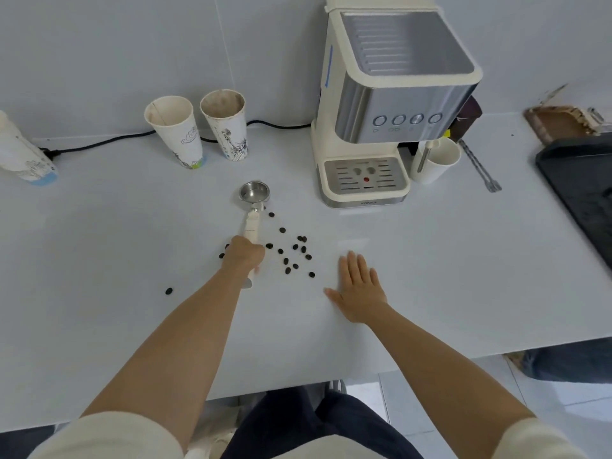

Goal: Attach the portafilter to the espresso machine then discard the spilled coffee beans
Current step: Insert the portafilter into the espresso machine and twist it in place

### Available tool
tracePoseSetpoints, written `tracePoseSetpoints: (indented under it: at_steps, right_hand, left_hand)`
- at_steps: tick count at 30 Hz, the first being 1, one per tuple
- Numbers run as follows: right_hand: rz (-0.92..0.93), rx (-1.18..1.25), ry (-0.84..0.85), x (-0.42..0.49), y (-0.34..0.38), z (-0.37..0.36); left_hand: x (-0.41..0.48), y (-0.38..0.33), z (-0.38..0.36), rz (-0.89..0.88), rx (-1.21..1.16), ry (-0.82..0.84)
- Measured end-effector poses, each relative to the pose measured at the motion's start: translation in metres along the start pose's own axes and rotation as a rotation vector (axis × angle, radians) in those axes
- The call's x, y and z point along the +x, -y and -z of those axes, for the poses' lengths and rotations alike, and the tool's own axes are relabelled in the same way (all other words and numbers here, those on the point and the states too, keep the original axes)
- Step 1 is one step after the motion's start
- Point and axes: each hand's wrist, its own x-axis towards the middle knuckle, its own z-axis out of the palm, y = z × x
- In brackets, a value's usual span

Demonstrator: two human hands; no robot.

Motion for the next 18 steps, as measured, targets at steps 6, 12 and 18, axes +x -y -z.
tracePoseSetpoints:
  at_steps: [6,12,18]
  right_hand:
    - [0.001,0.104,0.018,-0.005,0.003,0.030]
    - [0.082,0.124,-0.227,-0.022,0.000,0.098]
    - [0.246,0.300,-0.700,-0.052,-0.002,0.200]
  left_hand:
    - [0.003,-0.008,0.022,-0.139,0.064,0.069]
    - [0.003,-0.032,0.045,-0.371,0.243,0.129]
    - [-0.008,-0.082,0.056,-0.591,0.488,0.177]
